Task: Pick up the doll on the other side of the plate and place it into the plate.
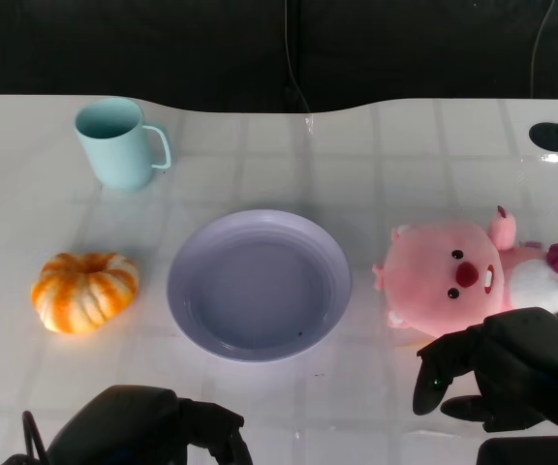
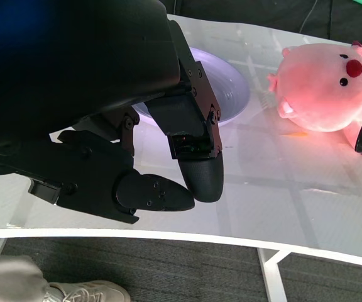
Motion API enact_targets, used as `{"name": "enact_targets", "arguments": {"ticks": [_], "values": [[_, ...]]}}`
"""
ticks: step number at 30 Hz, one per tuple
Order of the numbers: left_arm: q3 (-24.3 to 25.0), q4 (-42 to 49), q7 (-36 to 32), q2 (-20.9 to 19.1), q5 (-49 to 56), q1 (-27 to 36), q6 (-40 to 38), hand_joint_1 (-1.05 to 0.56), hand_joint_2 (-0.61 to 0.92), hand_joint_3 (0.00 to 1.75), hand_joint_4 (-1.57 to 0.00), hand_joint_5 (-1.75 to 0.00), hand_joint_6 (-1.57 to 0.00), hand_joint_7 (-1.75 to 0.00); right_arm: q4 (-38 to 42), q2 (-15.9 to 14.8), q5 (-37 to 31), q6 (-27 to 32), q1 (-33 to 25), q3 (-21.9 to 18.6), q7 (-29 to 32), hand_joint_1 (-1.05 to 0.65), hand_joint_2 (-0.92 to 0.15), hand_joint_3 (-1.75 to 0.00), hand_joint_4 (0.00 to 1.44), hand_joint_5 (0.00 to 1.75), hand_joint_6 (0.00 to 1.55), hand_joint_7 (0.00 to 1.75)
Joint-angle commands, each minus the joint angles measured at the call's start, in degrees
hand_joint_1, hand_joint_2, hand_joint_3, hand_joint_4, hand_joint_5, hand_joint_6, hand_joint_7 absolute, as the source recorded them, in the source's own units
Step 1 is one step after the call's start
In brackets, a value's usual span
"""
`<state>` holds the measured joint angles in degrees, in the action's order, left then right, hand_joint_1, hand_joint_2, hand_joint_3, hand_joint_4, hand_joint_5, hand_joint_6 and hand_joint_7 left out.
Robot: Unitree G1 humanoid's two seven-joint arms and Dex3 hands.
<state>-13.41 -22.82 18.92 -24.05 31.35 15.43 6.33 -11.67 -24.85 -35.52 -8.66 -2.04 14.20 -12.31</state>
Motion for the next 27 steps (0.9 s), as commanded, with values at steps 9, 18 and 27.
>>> {"name": "enact_targets", "arguments": {"ticks": [9,18,27], "values": [[0.6,1.0,-1.1,-0.8,0.1,0.2,1.1,-0.29,0.92,0.22,-0.80,-1.19,-0.92,-0.64,-0.2,-0.6,-0.2,-0.5,-0.4,-0.5,0.9,-0.01,-0.77,-0.19,0.96,1.48,1.14,0.62],[0.3,-0.1,0.1,-0.7,0.2,0.4,-1.4,-0.30,0.92,0.25,-0.78,-1.15,-0.91,-0.62,0.1,-0.6,0.1,-1.1,-0.7,-0.6,1.3,0.01,-0.66,-0.41,0.99,1.42,1.17,0.59],[0.4,0.9,-0.4,-0.8,-0.1,0.2,-1.0,-0.29,0.92,0.24,-0.80,-1.11,-0.91,-0.62,0.8,-0.3,-0.9,-1.2,-0.4,-0.1,2.2,0.00,-0.51,-0.68,1.02,1.39,1.19,0.54]]}}
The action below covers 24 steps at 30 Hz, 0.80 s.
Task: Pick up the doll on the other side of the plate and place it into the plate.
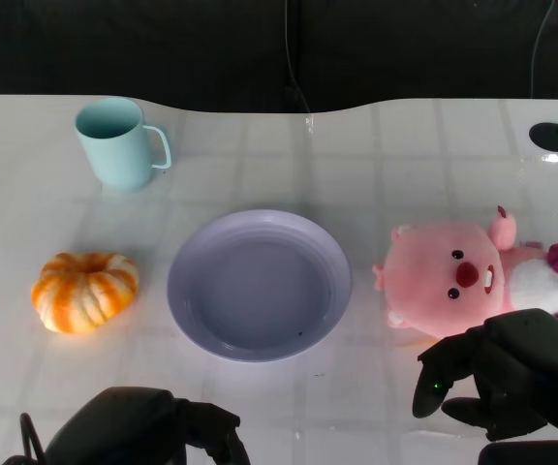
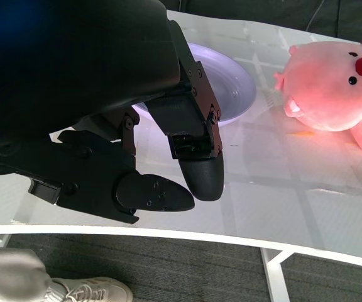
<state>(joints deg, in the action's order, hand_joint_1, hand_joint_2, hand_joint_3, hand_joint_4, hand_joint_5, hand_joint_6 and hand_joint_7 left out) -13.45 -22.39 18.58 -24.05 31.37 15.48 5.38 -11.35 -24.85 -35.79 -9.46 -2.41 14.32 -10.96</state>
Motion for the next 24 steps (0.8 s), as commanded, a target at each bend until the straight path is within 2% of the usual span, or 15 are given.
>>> {"name": "enact_targets", "arguments": {"ticks": [1,7,10,13,16,17,20,24], "values": [[0.5,0.7,-0.2,-0.9,-0.2,0.2,0.2,-0.29,0.92,0.24,-0.78,-1.10,-0.91,-0.62,0.4,-0.2,-0.7,-0.2,0.0,-0.2,0.9,0.00,-0.49,-0.74,1.00,1.40,1.20,0.51],[0.5,1.2,-0.1,-0.9,-0.3,-0.1,0.7,-0.29,0.92,0.24,-0.79,-1.10,-0.92,-0.63,0.8,0.8,0.5,-1.5,-0.2,-1.1,3.7,0.01,-0.38,-0.85,1.03,1.30,1.23,0.42],[0.4,1.4,0.1,-0.9,-0.3,-0.3,0.6,-0.28,0.92,0.24,-0.79,-1.11,-0.91,-0.62,2.3,1.6,3.2,-4.6,-0.1,-2.1,6.2,0.03,-0.37,-0.81,1.04,1.21,1.19,0.37],[0.4,1.6,-0.1,-0.8,-0.2,-0.4,0.6,-0.29,0.92,0.23,-0.79,-1.11,-0.91,-0.62,3.4,1.9,5.3,-7.2,0.2,-2.9,7.5,-0.01,-0.41,-0.70,0.99,1.21,1.12,0.30],[0.5,1.9,-0.4,-0.8,0.1,-0.4,0.7,-0.29,0.92,0.23,-0.76,-1.07,-0.91,-0.62,3.6,2.3,5.5,-8.0,0.5,-3.8,8.5,-0.13,-0.48,-0.55,0.89,1.03,1.01,0.19],[0.5,2.2,-0.8,-0.8,0.1,-0.5,1.1,-0.28,0.92,0.21,-0.79,-1.05,-0.91,-0.62,3.6,2.4,5.6,-8.1,0.6,-4.0,8.7,-0.18,-0.54,-0.44,0.84,0.90,0.95,0.13],[0.4,2.8,-1.1,-0.8,0.2,-0.7,1.8,-0.28,0.92,0.20,-0.81,-1.02,-0.92,-0.62,2.8,2.4,5.1,-7.8,0.7,-4.5,8.7,-0.30,-0.68,-0.19,0.75,0.68,0.84,0.05],[0.3,2.7,-0.1,-0.7,0.1,-0.9,0.5,-0.28,0.92,0.23,-0.80,-1.11,-0.90,-0.62,1.8,2.2,1.9,-8.1,0.8,-5.1,10.5,-0.44,-0.76,-0.06,0.61,0.57,0.69,0.00]]}}
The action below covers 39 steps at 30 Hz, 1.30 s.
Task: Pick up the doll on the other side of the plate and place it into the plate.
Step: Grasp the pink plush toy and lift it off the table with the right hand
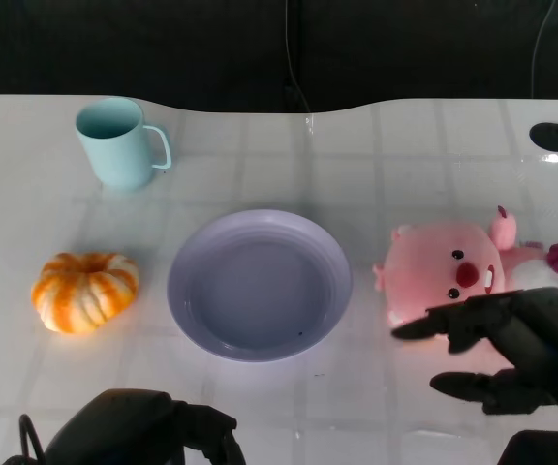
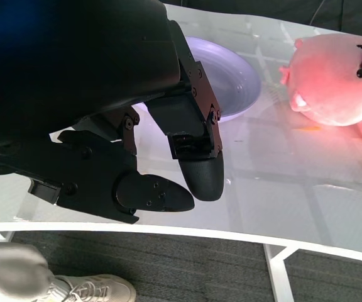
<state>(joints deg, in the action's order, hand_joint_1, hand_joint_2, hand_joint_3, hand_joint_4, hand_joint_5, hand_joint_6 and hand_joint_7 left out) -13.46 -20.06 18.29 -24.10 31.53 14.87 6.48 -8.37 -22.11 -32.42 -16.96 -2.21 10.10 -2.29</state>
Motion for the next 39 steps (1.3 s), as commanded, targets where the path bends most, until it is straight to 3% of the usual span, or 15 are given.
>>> {"name": "enact_targets", "arguments": {"ticks": [1,6,10,16,19,28,36,39], "values": [[0.3,0.6,0.0,-0.7,0.0,-0.3,-0.4,-0.29,0.92,0.23,-0.79,-1.11,-0.90,-0.62,-1.2,-0.4,-2.4,-0.6,0.7,-1.1,2.7,-0.47,-0.76,-0.04,0.58,0.56,0.66,0.00],[0.2,1.1,-0.9,-0.9,0.5,-0.3,0.6,-0.29,0.92,0.24,-0.78,-1.09,-0.90,-0.63,-2.6,0.5,-4.9,1.9,0.5,-2.0,4.7,-0.59,-0.77,-0.01,0.38,0.49,0.43,0.00],[0.3,0.9,-0.8,-0.8,0.3,0.1,0.4,-0.30,0.92,0.24,-0.77,-1.08,-0.90,-0.63,-4.0,1.2,-6.2,4.4,0.4,-3.0,5.5,-0.63,-0.76,0.00,0.13,0.75,0.35,0.01],[0.0,1.1,-1.2,-0.6,0.2,0.4,1.1,-0.29,0.92,0.22,-0.80,-1.09,-0.91,-0.63,-5.5,1.3,-9.0,8.8,0.9,-4.5,5.8,-0.68,-0.73,0.00,0.01,0.90,0.31,0.01],[-0.1,0.5,-0.7,-0.3,0.5,0.5,-0.1,-0.30,0.92,0.23,-0.79,-1.07,-0.91,-0.63,-6.5,1.0,-10.8,11.8,1.5,-5.0,5.0,-0.74,-0.74,0.00,0.00,0.91,0.29,0.00],[-0.5,0.4,-0.6,-0.5,-0.1,0.3,-0.4,-0.31,0.92,0.22,-0.80,-1.05,-0.91,-0.63,-11.1,0.1,-17.3,24.8,3.2,-3.9,-6.5,-0.77,-0.74,0.00,0.02,0.86,0.32,0.03],[-0.3,-0.1,-0.3,-0.6,0.1,0.8,-0.7,-0.31,0.92,0.24,-0.78,-1.02,-0.90,-0.63,-8.6,-0.6,-20.1,29.0,5.5,-2.1,-10.5,-0.70,-0.73,0.00,0.28,0.42,0.35,0.01],[-0.3,-0.3,-0.1,-0.6,0.1,0.9,-0.9,-0.30,0.92,0.23,-0.79,-1.01,-0.90,-0.63,-7.0,-0.5,-20.8,30.2,6.7,-1.1,-11.9,-0.69,-0.74,0.00,0.32,0.35,0.36,0.01]]}}
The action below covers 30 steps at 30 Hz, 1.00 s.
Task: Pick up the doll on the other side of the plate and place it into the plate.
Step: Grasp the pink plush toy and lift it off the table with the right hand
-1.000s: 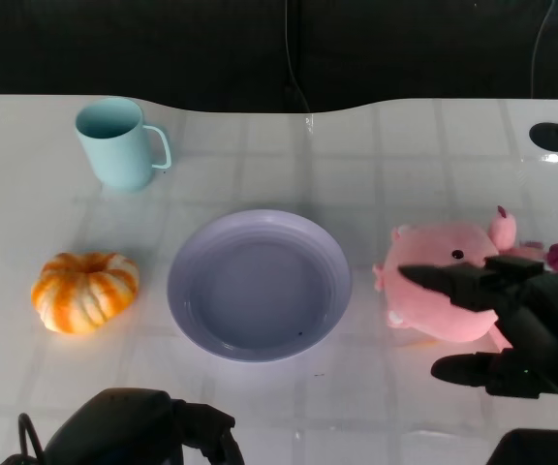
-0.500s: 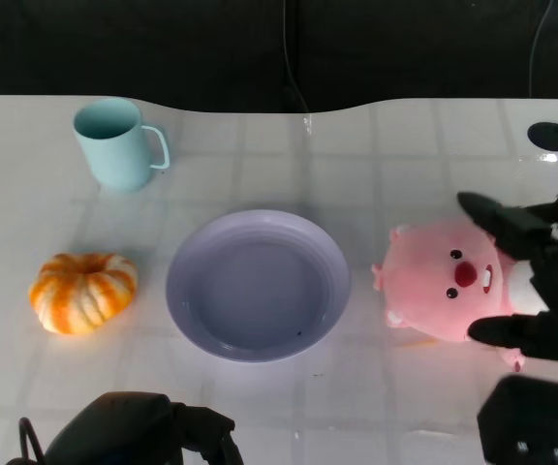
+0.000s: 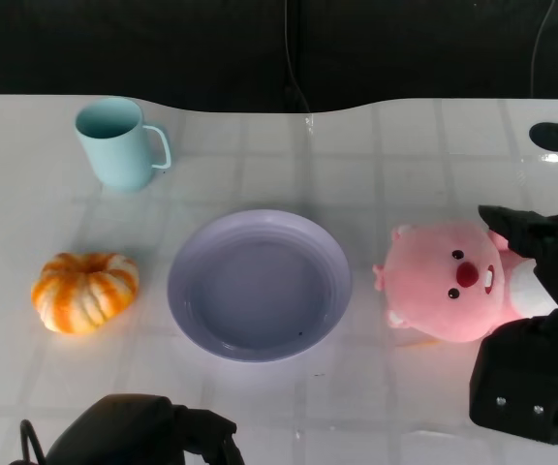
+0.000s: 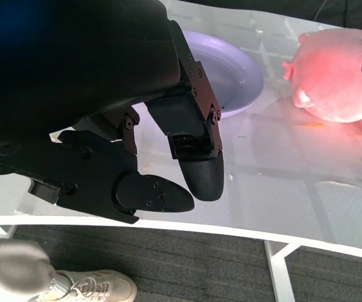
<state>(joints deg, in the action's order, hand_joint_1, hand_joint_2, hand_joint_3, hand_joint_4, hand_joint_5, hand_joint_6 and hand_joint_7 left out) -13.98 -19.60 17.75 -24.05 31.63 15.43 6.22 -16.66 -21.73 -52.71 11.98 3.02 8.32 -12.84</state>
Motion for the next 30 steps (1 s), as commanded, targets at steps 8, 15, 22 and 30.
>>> {"name": "enact_targets", "arguments": {"ticks": [8,15,22,30], "values": [[-0.1,-1.8,0.5,-0.7,0.6,0.8,-1.4,-0.31,0.92,0.25,-0.79,-0.93,-0.88,-0.64,9.1,-0.9,-0.8,4.4,5.3,3.2,-3.1,-0.65,-0.79,-0.01,0.36,0.18,0.34,0.00],[-0.1,-2.2,-0.4,-0.6,0.7,1.3,-1.1,-0.30,0.92,0.22,-0.81,-1.00,-0.89,-0.66,18.3,-0.5,-0.1,5.5,9.6,5.0,-2.2,-0.61,-0.84,-0.01,0.37,0.10,0.32,0.00],[0.4,-4.5,0.8,-0.7,0.1,2.1,-2.1,-0.29,0.92,0.22,-0.82,-1.03,-0.89,-0.66,29.3,0.0,1.4,4.6,15.3,7.5,0.9,-0.65,-0.89,-0.02,0.43,0.08,0.32,0.01],[0.1,-6.9,2.1,-1.0,0.3,2.5,-3.3,-0.29,0.92,0.25,-0.80,-1.10,-0.89,-0.64,43.6,0.6,3.6,-0.8,23.0,11.5,6.5,-0.67,-0.92,-0.03,0.59,0.12,0.46,0.05]]}}
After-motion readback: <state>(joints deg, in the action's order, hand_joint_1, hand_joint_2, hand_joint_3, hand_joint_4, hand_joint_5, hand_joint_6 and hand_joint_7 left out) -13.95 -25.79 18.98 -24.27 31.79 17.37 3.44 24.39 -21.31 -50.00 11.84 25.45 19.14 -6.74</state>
